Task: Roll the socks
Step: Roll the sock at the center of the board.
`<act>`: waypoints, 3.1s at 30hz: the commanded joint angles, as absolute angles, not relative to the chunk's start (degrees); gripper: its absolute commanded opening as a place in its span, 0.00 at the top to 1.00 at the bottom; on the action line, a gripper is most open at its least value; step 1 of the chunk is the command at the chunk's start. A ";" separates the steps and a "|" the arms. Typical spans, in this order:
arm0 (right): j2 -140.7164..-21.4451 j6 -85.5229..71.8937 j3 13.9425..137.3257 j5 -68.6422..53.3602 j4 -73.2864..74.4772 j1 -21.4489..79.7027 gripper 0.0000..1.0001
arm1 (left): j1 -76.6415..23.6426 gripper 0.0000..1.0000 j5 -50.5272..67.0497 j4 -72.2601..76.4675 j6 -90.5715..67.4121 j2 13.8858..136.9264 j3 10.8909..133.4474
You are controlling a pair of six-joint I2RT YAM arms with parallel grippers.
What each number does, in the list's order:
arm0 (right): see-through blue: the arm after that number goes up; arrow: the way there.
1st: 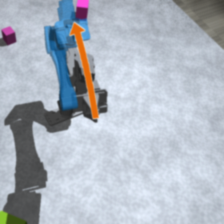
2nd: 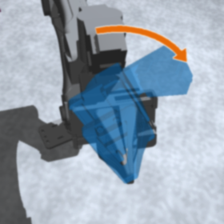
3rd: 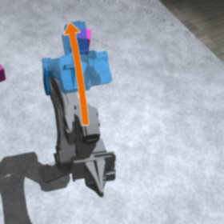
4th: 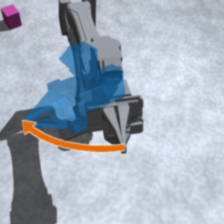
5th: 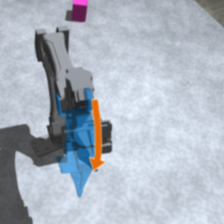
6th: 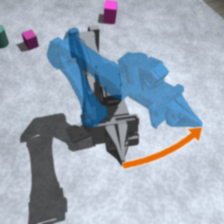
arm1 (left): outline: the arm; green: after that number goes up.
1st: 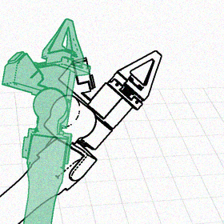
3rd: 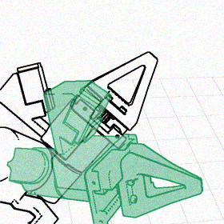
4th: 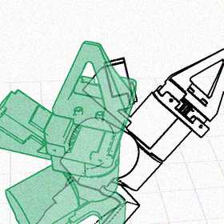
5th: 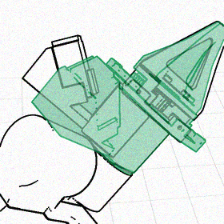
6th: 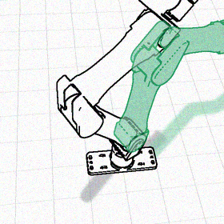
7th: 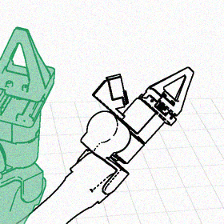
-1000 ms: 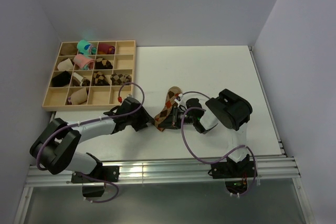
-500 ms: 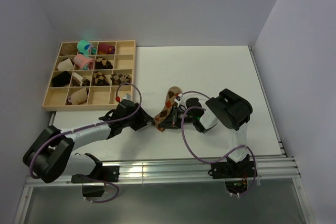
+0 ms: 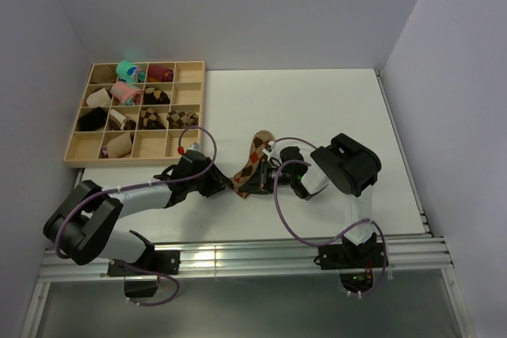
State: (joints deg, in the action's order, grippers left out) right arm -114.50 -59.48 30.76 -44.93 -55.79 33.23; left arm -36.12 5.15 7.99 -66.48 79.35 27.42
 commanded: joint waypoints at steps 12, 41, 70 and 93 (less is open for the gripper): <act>-117.86 -54.32 29.71 -36.91 -42.54 32.17 1.00 | -35.86 0.49 7.73 12.66 -63.99 84.11 29.09; -108.56 -47.21 31.29 -29.81 -31.83 33.13 0.82 | -35.95 1.00 2.56 -6.14 -59.51 90.35 40.51; -90.26 -9.67 45.52 16.79 -13.36 61.61 0.56 | -35.95 1.00 2.11 -32.25 -47.55 103.01 62.84; -102.56 -14.58 45.26 15.11 -8.44 62.40 0.62 | -35.86 1.00 3.34 -32.96 -47.72 105.38 64.25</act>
State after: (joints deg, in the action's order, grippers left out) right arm -98.94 -11.33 45.30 16.56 -13.28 61.87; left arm -35.92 4.64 -30.37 -48.73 103.02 64.31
